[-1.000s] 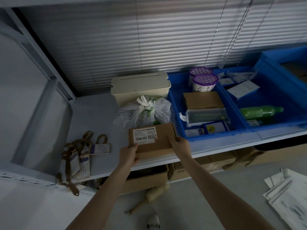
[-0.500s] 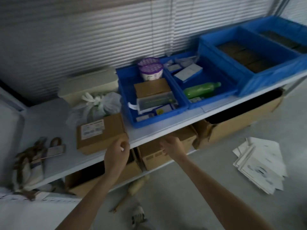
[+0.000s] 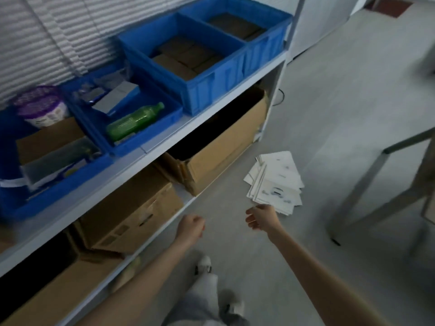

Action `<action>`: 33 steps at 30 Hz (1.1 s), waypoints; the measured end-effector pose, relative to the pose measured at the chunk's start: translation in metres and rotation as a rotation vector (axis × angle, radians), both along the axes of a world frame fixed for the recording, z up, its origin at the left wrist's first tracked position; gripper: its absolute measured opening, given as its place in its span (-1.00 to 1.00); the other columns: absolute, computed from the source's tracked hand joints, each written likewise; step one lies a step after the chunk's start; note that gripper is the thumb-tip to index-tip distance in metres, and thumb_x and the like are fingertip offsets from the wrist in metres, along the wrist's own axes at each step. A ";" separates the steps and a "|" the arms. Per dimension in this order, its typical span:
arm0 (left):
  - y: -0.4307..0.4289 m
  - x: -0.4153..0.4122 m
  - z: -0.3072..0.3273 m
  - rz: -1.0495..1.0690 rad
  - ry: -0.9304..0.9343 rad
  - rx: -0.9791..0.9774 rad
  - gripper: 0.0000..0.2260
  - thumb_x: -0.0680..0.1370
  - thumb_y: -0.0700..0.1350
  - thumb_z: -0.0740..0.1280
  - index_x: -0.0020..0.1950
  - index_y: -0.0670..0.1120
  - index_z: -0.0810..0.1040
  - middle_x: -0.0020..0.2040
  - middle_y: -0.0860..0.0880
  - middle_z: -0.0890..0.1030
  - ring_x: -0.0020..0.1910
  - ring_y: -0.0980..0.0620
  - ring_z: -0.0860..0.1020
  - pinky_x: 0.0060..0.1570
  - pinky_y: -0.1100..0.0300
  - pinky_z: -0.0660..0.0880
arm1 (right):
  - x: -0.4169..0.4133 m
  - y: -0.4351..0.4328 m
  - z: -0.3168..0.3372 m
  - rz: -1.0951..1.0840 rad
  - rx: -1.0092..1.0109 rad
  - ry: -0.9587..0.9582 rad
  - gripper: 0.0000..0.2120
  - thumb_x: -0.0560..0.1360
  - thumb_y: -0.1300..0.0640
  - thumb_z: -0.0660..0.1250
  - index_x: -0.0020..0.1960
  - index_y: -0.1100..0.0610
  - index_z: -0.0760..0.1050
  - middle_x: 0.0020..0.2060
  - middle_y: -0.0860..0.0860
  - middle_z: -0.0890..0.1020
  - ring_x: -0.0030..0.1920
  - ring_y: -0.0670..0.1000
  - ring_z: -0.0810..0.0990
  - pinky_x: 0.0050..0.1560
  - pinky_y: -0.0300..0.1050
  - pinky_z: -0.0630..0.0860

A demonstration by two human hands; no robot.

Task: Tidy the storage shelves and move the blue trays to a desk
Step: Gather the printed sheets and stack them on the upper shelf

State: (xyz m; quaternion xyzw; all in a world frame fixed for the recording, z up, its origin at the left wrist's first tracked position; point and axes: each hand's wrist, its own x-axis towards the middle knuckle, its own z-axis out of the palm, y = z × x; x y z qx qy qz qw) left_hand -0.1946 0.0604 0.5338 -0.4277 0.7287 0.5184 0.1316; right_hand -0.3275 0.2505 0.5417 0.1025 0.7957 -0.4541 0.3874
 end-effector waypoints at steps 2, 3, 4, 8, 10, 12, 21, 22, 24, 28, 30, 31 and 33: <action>0.019 -0.050 -0.012 -0.049 0.006 0.018 -0.75 0.51 -0.23 0.26 -0.37 -0.11 0.50 -0.43 -0.08 0.54 -0.46 -0.05 0.50 -0.37 0.20 0.40 | -0.036 0.022 -0.010 -0.046 0.017 -0.054 -0.88 0.50 0.26 0.25 -0.16 0.23 0.54 -0.41 0.13 0.60 -0.53 0.02 0.52 -0.46 -0.25 0.41; 0.027 -0.077 -0.019 -0.074 0.014 0.025 -0.75 0.50 -0.23 0.27 -0.39 -0.10 0.49 -0.46 -0.09 0.53 -0.47 -0.06 0.49 -0.37 0.18 0.39 | -0.055 0.031 -0.015 -0.057 0.026 -0.078 -0.89 0.51 0.25 0.25 -0.14 0.22 0.53 -0.39 0.13 0.60 -0.52 0.01 0.53 -0.45 -0.26 0.41; 0.034 -0.105 -0.029 -0.097 0.019 0.033 -0.76 0.48 -0.21 0.28 -0.40 -0.10 0.49 -0.46 -0.11 0.54 -0.47 -0.06 0.50 -0.35 0.17 0.39 | -0.074 0.040 -0.022 -0.066 0.037 -0.101 -0.88 0.53 0.24 0.23 -0.12 0.22 0.53 -0.38 0.12 0.61 -0.51 0.00 0.53 -0.44 -0.26 0.41; 0.055 -0.226 -0.095 -0.164 -0.019 0.065 -0.81 0.33 -0.04 0.24 -0.38 -0.13 0.52 -0.42 -0.21 0.58 -0.44 -0.05 0.52 -0.34 0.08 0.41 | -0.158 0.074 -0.070 -0.129 0.102 -0.178 -0.88 0.54 0.23 0.21 -0.09 0.23 0.51 -0.37 0.14 0.59 -0.50 0.02 0.51 -0.44 -0.26 0.38; 0.062 -0.286 -0.154 -0.213 -0.079 0.070 -0.76 0.32 -0.01 0.22 -0.32 -0.17 0.53 -0.32 -0.26 0.63 -0.41 -0.11 0.55 -0.34 -0.03 0.49 | -0.205 0.090 -0.109 -0.138 0.167 -0.206 -0.88 0.54 0.22 0.20 -0.08 0.23 0.50 -0.36 0.14 0.59 -0.48 0.03 0.51 -0.43 -0.24 0.38; 0.072 -0.339 -0.219 -0.259 -0.146 0.069 -0.71 0.31 0.00 0.21 -0.26 -0.22 0.53 -0.27 -0.24 0.65 -0.32 -0.22 0.62 -0.28 -0.10 0.56 | -0.252 0.107 -0.157 -0.111 0.240 -0.215 -0.87 0.53 0.22 0.20 -0.07 0.23 0.50 -0.34 0.15 0.60 -0.46 0.06 0.51 -0.42 -0.21 0.40; 0.113 -0.518 -0.471 -0.432 -0.356 -0.055 -0.91 0.51 -0.07 0.26 -0.16 -0.05 0.49 -0.20 -0.07 0.61 -0.15 -0.13 0.60 -0.04 0.06 0.56 | -0.440 0.170 -0.469 0.256 0.546 0.045 -0.77 0.51 0.11 0.19 0.12 0.14 0.47 0.05 0.13 0.59 0.02 0.19 0.57 -0.09 -0.05 0.44; 0.114 -0.537 -0.513 -0.460 -0.364 -0.085 -0.89 0.52 -0.04 0.28 -0.08 -0.07 0.50 -0.09 -0.09 0.62 -0.09 -0.12 0.59 -0.01 0.08 0.53 | -0.461 0.174 -0.512 0.318 0.562 0.085 -0.69 0.52 0.10 0.20 0.24 0.16 0.43 0.16 0.16 0.55 0.12 0.23 0.56 -0.01 -0.01 0.47; 0.116 -0.572 -0.593 -0.506 -0.372 -0.150 -0.71 0.50 0.04 0.32 0.15 -0.08 0.48 0.18 -0.12 0.57 0.09 -0.12 0.56 0.01 0.11 0.44 | -0.499 0.181 -0.591 0.448 0.595 0.104 -0.59 0.54 0.06 0.22 0.35 0.17 0.32 0.26 0.19 0.47 0.20 0.27 0.52 0.03 0.03 0.43; 0.110 -0.625 -0.713 -0.498 -0.371 -0.234 -0.25 0.45 0.23 0.39 0.50 -0.10 0.23 0.44 -0.19 0.34 0.35 -0.20 0.43 0.16 0.02 0.41 | -0.567 0.197 -0.720 0.282 0.572 0.024 -0.40 0.51 -0.08 0.29 0.37 0.25 0.19 0.29 0.26 0.46 0.24 0.28 0.50 0.06 0.03 0.44; 0.115 -0.638 -0.748 -0.419 -0.378 -0.228 -0.11 0.39 0.31 0.42 0.52 -0.12 0.17 0.46 -0.21 0.30 0.39 -0.23 0.38 0.25 -0.02 0.41 | -0.590 0.201 -0.766 0.071 0.524 -0.028 -0.16 0.43 -0.21 0.39 0.42 0.31 0.13 0.35 0.27 0.44 0.31 0.28 0.46 0.22 0.07 0.47; 0.121 -0.638 -0.762 -0.367 -0.383 -0.262 -0.08 0.34 0.35 0.43 0.51 -0.11 0.18 0.45 -0.21 0.30 0.39 -0.24 0.37 0.27 -0.04 0.42 | -0.597 0.201 -0.781 0.001 0.516 -0.032 -0.08 0.38 -0.25 0.43 0.43 0.32 0.12 0.37 0.28 0.41 0.33 0.29 0.44 0.27 0.10 0.46; 0.137 -0.634 -0.784 -0.310 -0.392 -0.426 -0.11 0.27 0.35 0.45 0.42 -0.11 0.27 0.39 -0.20 0.35 0.34 -0.24 0.39 0.22 -0.03 0.45 | -0.603 0.198 -0.801 -0.079 0.541 0.009 -0.06 0.34 -0.26 0.47 0.42 0.30 0.16 0.35 0.27 0.42 0.31 0.31 0.45 0.22 0.09 0.47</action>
